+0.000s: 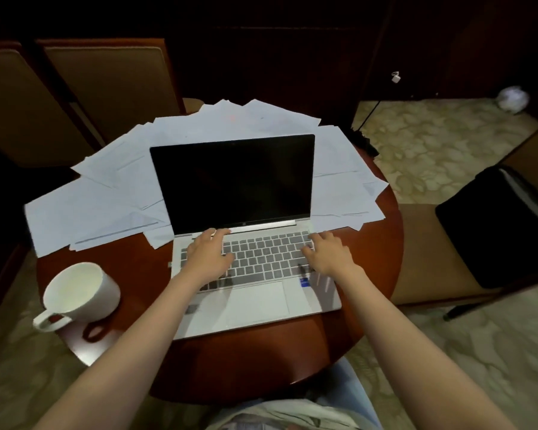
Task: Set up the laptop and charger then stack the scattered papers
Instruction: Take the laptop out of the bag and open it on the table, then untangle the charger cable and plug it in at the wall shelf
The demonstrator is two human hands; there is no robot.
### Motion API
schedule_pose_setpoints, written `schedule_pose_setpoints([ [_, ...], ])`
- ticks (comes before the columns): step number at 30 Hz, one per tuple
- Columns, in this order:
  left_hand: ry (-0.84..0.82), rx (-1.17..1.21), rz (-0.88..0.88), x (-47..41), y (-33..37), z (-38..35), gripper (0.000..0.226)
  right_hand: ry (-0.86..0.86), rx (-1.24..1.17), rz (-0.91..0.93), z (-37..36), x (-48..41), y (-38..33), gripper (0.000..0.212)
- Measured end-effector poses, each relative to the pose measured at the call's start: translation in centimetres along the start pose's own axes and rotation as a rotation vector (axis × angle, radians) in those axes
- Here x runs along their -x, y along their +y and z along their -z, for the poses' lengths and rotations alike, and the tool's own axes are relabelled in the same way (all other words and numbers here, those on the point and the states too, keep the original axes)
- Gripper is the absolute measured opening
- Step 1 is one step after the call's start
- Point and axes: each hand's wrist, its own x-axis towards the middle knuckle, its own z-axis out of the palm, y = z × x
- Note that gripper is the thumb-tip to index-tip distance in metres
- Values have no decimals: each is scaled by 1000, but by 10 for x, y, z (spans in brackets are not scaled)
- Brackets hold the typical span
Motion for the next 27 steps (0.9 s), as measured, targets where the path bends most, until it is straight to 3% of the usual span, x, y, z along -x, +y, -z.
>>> schedule_pose_setpoints([
  [14,-193,-214,-209,-68,187,-54,66,-11,4,-67,71,-62,116,50],
  [27,-292,-231,-298,-124,351,-96,61,-7,-3,-176,124,-85,262,53],
])
